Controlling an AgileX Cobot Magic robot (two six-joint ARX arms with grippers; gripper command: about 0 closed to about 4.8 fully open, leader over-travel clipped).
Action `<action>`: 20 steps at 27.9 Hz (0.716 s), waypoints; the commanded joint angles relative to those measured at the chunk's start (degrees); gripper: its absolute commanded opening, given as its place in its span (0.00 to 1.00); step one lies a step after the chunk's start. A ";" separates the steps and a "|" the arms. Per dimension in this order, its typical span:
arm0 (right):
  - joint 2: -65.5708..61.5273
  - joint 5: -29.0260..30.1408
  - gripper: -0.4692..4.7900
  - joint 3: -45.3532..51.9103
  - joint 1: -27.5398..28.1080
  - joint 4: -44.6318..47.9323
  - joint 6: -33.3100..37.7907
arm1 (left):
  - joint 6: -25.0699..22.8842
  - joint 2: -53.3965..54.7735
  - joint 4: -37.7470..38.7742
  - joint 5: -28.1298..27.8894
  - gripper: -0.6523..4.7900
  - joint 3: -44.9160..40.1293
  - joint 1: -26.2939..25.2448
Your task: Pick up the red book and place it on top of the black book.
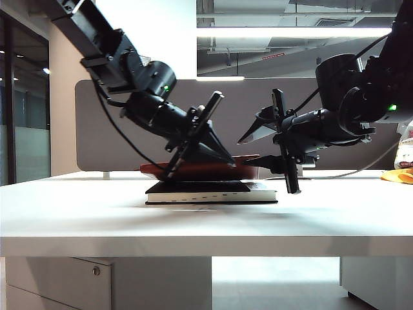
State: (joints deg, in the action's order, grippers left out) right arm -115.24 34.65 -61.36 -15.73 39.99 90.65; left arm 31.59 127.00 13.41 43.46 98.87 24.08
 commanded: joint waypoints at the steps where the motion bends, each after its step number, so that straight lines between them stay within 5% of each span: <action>1: 0.59 1.70 0.49 -0.46 0.04 2.32 0.66 | 0.00 1.03 0.90 0.26 0.11 1.55 0.37; 12: 0.59 4.98 0.47 -0.44 2.16 4.55 1.29 | -2.01 0.55 1.62 3.13 0.11 1.66 -0.46; 15: 0.61 8.13 0.27 -0.44 4.66 6.23 1.07 | -4.72 -0.98 2.91 2.23 0.11 1.64 -1.57; 20: 1.27 10.69 0.17 -0.28 6.80 7.87 0.87 | -8.66 -3.43 6.80 -1.27 0.11 1.62 -2.36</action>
State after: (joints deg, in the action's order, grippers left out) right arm -114.63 44.86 -61.52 -9.08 46.61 91.85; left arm 24.49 123.96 19.31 42.68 100.27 21.69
